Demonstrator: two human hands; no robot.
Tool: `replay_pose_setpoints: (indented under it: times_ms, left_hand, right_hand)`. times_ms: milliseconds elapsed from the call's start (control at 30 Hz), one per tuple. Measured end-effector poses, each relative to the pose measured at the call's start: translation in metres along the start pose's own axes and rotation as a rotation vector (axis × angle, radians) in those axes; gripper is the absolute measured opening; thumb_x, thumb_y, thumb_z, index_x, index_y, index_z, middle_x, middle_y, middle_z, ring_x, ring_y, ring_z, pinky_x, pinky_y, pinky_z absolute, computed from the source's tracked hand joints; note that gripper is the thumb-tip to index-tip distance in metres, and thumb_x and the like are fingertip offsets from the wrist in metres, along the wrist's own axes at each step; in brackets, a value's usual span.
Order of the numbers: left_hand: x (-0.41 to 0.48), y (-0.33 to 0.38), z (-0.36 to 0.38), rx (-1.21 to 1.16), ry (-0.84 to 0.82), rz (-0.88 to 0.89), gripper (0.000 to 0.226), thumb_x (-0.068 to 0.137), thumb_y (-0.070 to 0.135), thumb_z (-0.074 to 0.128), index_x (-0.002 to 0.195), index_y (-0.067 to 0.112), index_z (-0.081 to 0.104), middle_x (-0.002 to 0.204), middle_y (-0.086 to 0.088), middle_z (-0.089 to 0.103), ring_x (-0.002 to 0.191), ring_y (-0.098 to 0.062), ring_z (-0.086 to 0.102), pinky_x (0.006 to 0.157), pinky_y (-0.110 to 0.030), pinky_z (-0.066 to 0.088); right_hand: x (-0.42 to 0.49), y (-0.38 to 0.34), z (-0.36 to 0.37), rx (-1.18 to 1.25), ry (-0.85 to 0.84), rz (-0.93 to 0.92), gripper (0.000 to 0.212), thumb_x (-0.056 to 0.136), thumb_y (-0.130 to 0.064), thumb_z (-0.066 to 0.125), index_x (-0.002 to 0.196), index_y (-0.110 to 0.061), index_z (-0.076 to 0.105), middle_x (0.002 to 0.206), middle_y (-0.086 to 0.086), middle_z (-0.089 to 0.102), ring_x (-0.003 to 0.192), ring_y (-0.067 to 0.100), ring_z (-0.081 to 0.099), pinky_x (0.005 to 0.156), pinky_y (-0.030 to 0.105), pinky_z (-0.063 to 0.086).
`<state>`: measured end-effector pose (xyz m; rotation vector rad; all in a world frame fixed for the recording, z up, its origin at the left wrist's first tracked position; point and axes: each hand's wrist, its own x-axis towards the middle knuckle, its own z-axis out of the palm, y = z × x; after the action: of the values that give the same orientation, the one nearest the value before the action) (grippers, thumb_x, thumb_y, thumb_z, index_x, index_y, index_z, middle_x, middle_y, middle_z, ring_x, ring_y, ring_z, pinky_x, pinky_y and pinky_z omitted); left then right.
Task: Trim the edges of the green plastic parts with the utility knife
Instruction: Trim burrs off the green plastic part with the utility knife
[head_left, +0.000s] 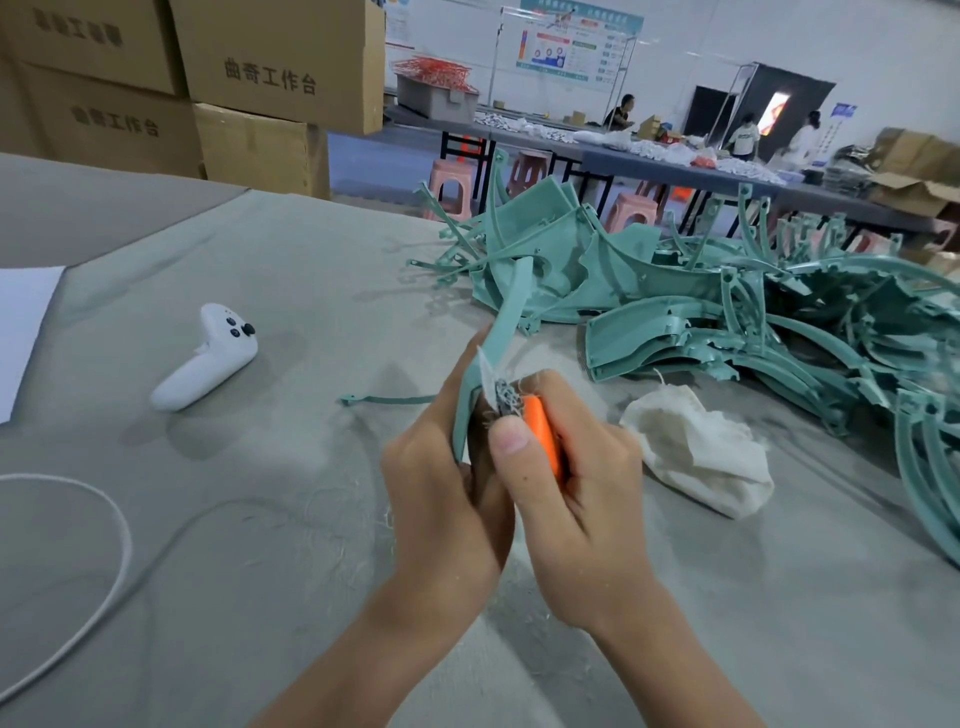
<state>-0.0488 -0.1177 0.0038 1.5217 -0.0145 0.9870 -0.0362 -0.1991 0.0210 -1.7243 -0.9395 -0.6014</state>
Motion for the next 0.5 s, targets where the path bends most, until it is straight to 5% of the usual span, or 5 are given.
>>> replay_pose_setpoints:
  times_ms: [67, 167, 267, 433, 500]
  left_hand:
    - [-0.002, -0.002, 0.001, -0.016, 0.021, -0.006, 0.008, 0.073, 0.034, 0.051, 0.066, 0.034, 0.055, 0.049, 0.019, 0.045, 0.046, 0.004, 0.039, 0.047, -0.021, 0.036]
    - [-0.003, -0.003, 0.004, 0.182, 0.075, 0.035, 0.017, 0.084, 0.023, 0.058, 0.080, 0.006, 0.058, 0.058, 0.026, 0.054, 0.051, 0.014, 0.047, 0.050, 0.001, 0.032]
    - [-0.003, -0.002, 0.006, 0.236, 0.075, 0.031, 0.025, 0.091, 0.021, 0.055, 0.089, 0.000, 0.067, 0.069, 0.023, 0.062, 0.058, 0.022, 0.050, 0.052, 0.006, 0.030]
    - [-0.006, -0.001, 0.004, 0.120, 0.029, -0.010, 0.036, 0.081, 0.025, 0.060, 0.084, -0.011, 0.057, 0.052, 0.023, 0.052, 0.047, 0.010, 0.047, 0.048, 0.000, 0.031]
    - [-0.006, -0.001, 0.003, -0.164, 0.022, -0.090, 0.051, 0.072, 0.034, 0.057, 0.078, -0.015, 0.042, 0.048, 0.015, 0.045, 0.046, 0.002, 0.041, 0.047, -0.018, 0.038]
  right_hand:
    - [-0.001, 0.001, 0.000, -0.005, 0.005, -0.004, 0.033, 0.101, -0.054, 0.039, 0.076, -0.033, 0.034, 0.058, -0.007, 0.033, 0.049, 0.006, 0.035, 0.051, 0.013, 0.027]
    - [0.000, 0.007, 0.000, -0.003, 0.031, 0.038, 0.038, 0.101, -0.053, 0.039, 0.073, -0.028, 0.035, 0.058, -0.004, 0.034, 0.048, 0.004, 0.034, 0.051, 0.012, 0.026]
    - [0.002, 0.014, -0.004, 0.000, 0.046, 0.096, 0.040, 0.100, -0.052, 0.041, 0.070, -0.025, 0.036, 0.058, 0.000, 0.036, 0.049, 0.004, 0.033, 0.051, 0.012, 0.027]
    - [-0.002, 0.011, -0.003, 0.060, 0.009, 0.028, 0.035, 0.101, -0.052, 0.041, 0.073, -0.031, 0.035, 0.058, -0.009, 0.031, 0.049, 0.004, 0.032, 0.052, 0.012, 0.025]
    - [-0.004, 0.008, -0.001, 0.070, -0.015, -0.008, 0.029, 0.101, -0.053, 0.041, 0.078, -0.037, 0.035, 0.058, -0.012, 0.030, 0.048, 0.006, 0.033, 0.052, 0.013, 0.026]
